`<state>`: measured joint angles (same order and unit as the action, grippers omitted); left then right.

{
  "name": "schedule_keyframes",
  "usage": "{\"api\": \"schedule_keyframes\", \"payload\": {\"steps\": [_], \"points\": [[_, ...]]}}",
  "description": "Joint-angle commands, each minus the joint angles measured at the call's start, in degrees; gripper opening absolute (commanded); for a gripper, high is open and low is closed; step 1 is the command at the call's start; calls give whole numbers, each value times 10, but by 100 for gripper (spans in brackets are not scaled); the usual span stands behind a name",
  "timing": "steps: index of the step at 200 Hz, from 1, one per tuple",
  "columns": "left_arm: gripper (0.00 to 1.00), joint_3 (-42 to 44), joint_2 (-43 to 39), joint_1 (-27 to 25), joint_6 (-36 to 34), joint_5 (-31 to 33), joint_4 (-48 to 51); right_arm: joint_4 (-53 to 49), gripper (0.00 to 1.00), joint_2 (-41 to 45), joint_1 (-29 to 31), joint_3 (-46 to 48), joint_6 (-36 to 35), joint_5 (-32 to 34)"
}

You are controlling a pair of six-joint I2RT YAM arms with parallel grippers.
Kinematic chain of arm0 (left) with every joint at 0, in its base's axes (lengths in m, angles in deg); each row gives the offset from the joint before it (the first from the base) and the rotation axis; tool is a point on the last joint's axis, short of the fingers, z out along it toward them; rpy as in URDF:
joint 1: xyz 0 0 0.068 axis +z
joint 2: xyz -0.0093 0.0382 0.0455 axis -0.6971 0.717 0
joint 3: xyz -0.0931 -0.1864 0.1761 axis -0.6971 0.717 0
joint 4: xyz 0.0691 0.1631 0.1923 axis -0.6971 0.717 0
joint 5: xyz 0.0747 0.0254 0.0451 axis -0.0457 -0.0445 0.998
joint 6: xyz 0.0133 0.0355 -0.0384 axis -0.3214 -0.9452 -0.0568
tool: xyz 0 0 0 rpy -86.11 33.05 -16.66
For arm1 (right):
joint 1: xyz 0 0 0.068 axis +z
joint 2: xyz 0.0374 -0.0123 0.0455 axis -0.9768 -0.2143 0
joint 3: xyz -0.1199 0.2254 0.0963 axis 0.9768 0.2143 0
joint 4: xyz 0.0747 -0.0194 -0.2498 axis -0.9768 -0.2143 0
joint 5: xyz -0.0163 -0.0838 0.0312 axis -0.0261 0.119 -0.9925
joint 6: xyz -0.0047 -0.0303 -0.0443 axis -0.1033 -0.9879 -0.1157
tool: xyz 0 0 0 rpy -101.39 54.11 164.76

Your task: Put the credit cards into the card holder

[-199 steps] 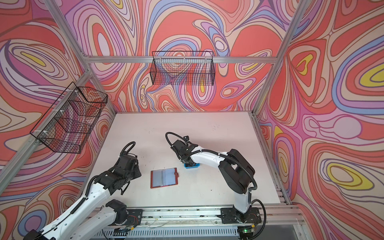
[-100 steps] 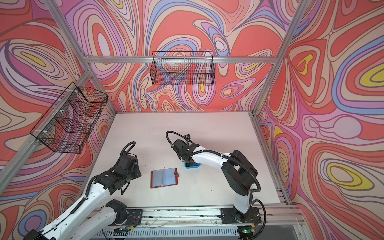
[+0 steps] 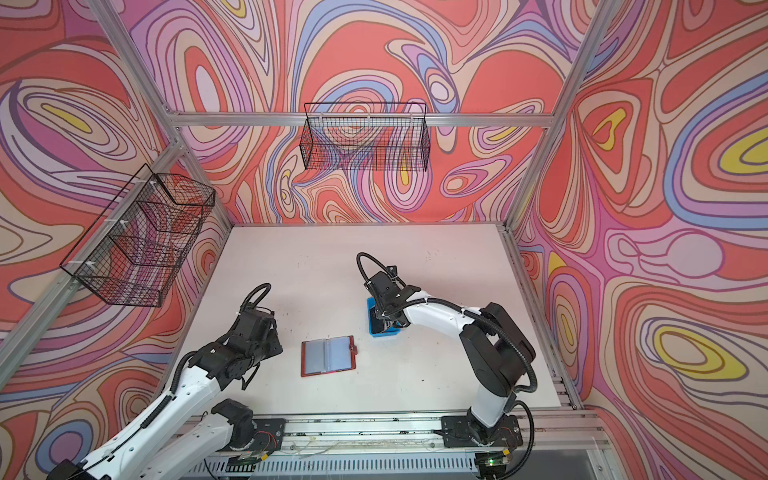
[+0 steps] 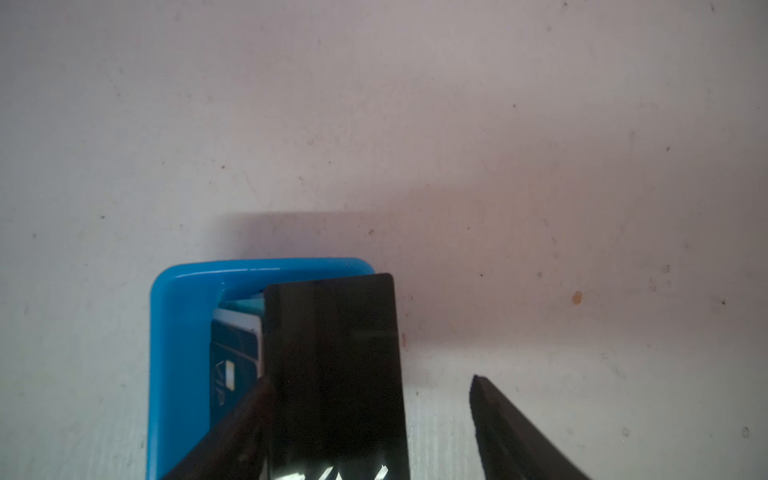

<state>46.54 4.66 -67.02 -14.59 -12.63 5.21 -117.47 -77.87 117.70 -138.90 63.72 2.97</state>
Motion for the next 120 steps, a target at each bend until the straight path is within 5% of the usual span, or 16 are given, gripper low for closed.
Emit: {"api": "schedule_keyframes", "payload": {"steps": [1, 31, 120], "points": [[34, 5, -6, 1, -3, 0, 0, 32, 75, -13, 4, -3, -12, -37], [34, 5, -5, 1, -3, 0, 2, 32, 67, -48, 4, -16, -13, -46], [33, 5, -7, 1, -3, -1, 2, 14, 65, -30, 3, -15, -11, -14]]}}
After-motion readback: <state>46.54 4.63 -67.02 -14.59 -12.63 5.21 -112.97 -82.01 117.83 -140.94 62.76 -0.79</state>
